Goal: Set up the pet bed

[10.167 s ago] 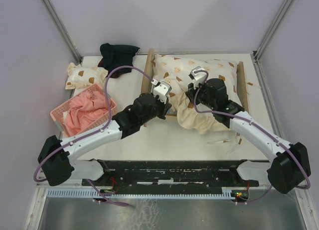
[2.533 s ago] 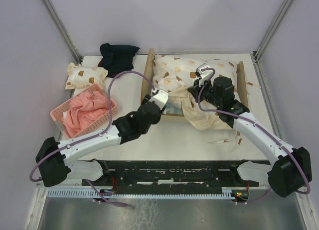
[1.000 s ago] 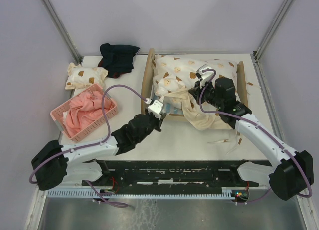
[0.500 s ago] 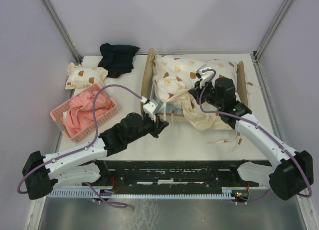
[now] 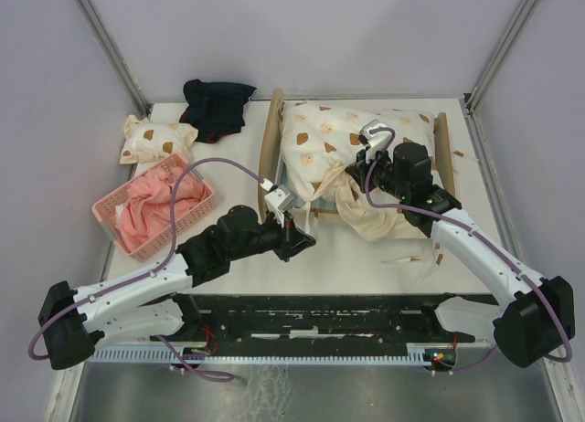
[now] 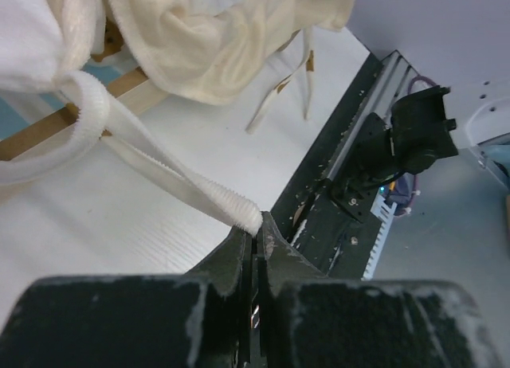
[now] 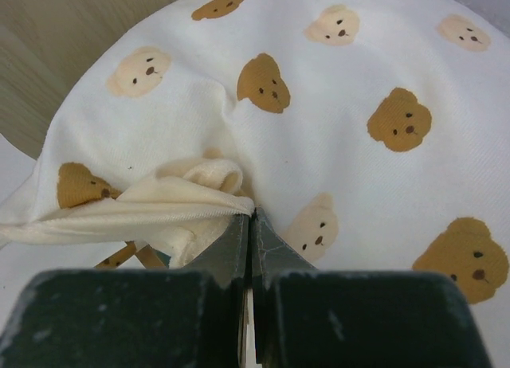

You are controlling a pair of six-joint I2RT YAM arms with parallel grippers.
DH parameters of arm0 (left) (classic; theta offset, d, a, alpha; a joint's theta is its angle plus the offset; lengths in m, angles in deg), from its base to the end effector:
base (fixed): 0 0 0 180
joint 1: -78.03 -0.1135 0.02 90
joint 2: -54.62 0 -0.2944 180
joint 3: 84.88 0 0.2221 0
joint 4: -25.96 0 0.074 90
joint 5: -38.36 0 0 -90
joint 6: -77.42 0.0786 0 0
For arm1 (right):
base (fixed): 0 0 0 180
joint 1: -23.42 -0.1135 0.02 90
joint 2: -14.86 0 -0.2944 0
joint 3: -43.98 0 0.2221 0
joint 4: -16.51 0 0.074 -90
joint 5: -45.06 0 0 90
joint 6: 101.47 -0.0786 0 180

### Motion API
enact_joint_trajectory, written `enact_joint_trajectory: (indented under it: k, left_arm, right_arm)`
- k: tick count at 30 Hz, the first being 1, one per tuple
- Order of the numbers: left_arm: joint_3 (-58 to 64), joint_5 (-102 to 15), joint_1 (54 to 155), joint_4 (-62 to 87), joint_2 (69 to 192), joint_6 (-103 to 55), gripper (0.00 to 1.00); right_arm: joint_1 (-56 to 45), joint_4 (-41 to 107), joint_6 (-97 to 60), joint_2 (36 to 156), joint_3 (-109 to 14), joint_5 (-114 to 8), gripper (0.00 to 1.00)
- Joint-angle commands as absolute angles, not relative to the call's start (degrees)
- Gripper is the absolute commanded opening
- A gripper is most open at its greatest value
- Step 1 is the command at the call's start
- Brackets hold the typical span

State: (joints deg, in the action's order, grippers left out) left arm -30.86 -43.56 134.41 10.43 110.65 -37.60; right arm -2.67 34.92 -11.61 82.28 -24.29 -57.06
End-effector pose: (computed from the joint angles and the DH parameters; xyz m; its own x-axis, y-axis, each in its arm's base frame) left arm 0.1138 -0.1912 0.3041 -0.5313 0.0428 -0.8461 0.7438 0.5018 -0.4417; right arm 0.2378 0.1348 0.3431 -0.2725 -0.1308 -0.9532 -0.6091 0.7904 0.0657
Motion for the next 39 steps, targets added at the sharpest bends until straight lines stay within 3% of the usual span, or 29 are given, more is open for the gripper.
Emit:
enact_joint_trajectory:
  k: [1, 8, 19, 28, 33, 39]
  left_arm:
    - [-28.8, -38.0, 134.5, 13.1, 109.2, -40.7, 0.04]
    - [-28.5, -45.3, 133.9, 10.1, 112.5, -38.4, 0.04]
    - [-25.7, -28.6, 131.4, 12.3, 110.6, -43.3, 0.04]
    - [-24.3, -30.6, 131.1, 8.2, 110.9, -41.9, 0.05]
    - [-24.4, -44.7, 131.1, 1.8, 114.5, -38.4, 0.19]
    - [-24.5, -61.0, 131.1, -3.0, 114.5, -36.1, 0.45]
  right_arm:
    - [-2.3, 32.5, -11.9, 81.3, -24.3, -57.3, 0.02]
    - [-2.2, 32.1, -11.6, 81.4, -23.9, -57.0, 0.02]
    - [-2.2, 32.9, -11.0, 81.4, -24.7, -57.1, 0.02]
    - [-2.3, 32.6, -11.2, 81.6, -24.6, -57.1, 0.02]
    - [-2.2, 33.2, -11.2, 81.6, -24.5, -57.2, 0.02]
    - [-2.2, 33.9, -10.0, 81.6, -23.7, -56.6, 0.02]
